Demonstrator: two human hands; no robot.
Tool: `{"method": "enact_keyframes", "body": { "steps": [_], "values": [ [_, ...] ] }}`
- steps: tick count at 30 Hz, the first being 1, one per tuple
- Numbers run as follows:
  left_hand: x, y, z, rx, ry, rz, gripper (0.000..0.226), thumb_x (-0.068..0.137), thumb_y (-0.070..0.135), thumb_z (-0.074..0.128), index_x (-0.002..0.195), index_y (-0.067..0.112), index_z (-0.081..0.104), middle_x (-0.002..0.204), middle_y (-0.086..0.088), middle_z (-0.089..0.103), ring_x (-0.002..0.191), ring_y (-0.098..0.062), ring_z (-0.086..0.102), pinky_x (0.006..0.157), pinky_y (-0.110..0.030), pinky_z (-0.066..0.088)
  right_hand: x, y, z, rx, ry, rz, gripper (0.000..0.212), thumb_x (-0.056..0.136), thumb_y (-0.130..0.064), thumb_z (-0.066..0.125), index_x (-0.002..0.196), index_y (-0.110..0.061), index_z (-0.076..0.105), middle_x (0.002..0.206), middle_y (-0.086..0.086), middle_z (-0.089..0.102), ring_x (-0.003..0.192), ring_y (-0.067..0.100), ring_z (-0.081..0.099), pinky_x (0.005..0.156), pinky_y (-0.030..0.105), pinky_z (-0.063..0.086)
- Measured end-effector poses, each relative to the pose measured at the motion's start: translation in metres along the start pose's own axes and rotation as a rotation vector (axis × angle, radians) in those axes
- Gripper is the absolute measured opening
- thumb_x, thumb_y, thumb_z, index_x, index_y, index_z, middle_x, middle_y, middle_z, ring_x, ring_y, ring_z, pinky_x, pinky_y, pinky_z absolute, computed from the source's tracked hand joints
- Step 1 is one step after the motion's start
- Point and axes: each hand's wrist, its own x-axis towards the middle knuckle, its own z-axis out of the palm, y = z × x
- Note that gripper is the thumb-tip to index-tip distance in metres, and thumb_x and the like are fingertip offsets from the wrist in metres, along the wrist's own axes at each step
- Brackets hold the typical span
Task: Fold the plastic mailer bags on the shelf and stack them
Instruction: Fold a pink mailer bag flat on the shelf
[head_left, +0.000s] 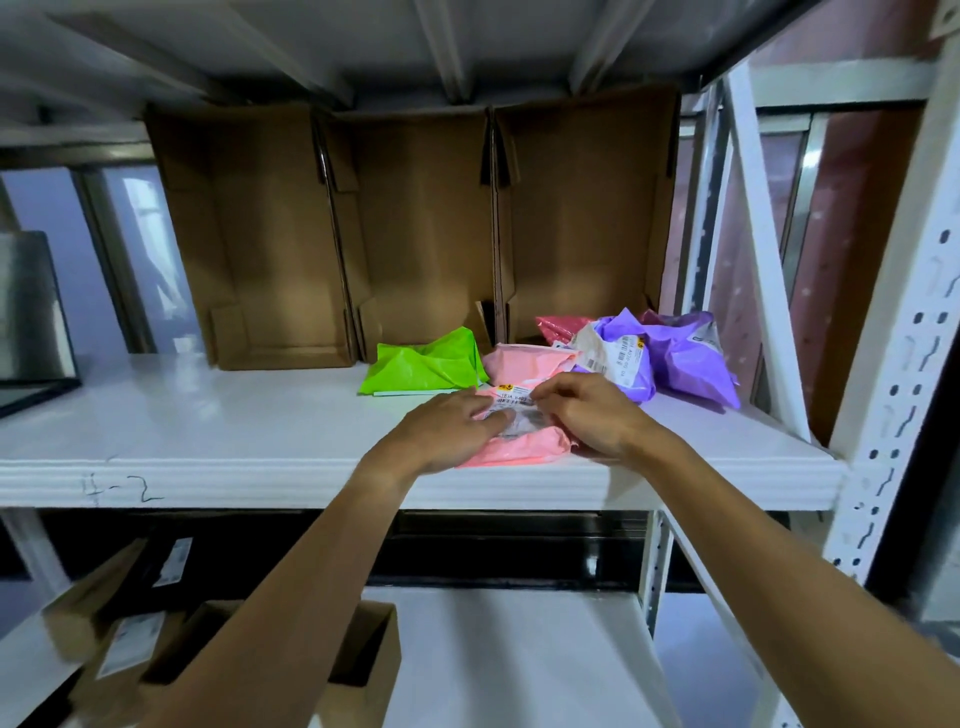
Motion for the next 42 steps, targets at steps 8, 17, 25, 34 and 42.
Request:
{"method": "enact_keyframes", "body": {
  "steps": [8,17,25,34,42],
  "values": [
    [0.001,-0.005,0.002,-0.024,0.019,0.08,0.06,0.09,0.07,0.051,0.144,0.043,0.049,0.159,0.015,0.036,0.146,-0.012,0.033,0.119,-0.034,0.028,0.002,0.0,0.004,-0.558,-0.08,-0.352,0.04,0.095,-0.02,0.053,0.134,-0.027,0.06,0.145,-0.002,0.052,0.131,0.021,0.049,0.102,0.032,0.042],
    [-0.001,-0.001,-0.001,0.038,-0.032,0.052,0.076,0.083,0.077,0.051,0.149,0.04,0.043,0.161,0.012,0.032,0.148,-0.014,0.03,0.119,-0.031,0.025,0.006,-0.005,0.005,-0.818,-0.32,-0.262,0.056,0.093,-0.008,0.056,0.148,-0.009,0.045,0.164,0.007,0.024,0.151,0.021,0.022,0.117,0.033,0.026],
    [-0.004,0.004,-0.004,0.115,-0.112,0.028,0.078,0.09,0.076,0.042,0.156,0.038,0.029,0.166,0.012,0.019,0.153,-0.01,0.015,0.121,-0.03,0.014,0.006,0.0,0.001,-0.718,-0.259,-0.247,0.049,0.089,-0.005,0.057,0.137,-0.015,0.059,0.153,0.007,0.044,0.13,0.02,0.051,0.095,0.025,0.047],
    [-0.003,0.007,-0.005,0.185,-0.192,0.022,0.085,0.09,0.081,0.026,0.16,0.034,0.014,0.168,0.011,0.006,0.154,-0.006,0.001,0.125,-0.034,0.006,0.008,0.008,0.002,-0.385,-0.13,-0.087,0.036,0.105,-0.017,0.044,0.136,-0.025,0.061,0.142,0.0,0.057,0.126,0.017,0.054,0.1,0.021,0.043],
    [-0.005,0.006,-0.008,0.153,-0.171,0.039,0.082,0.093,0.077,0.031,0.16,0.031,0.02,0.168,0.01,0.011,0.154,-0.006,0.004,0.124,-0.029,0.006,0.006,0.008,-0.004,-0.566,-0.307,-0.059,0.049,0.104,-0.014,0.037,0.151,-0.028,0.038,0.15,0.007,0.048,0.13,0.029,0.051,0.107,0.038,0.042]
  ]
}}
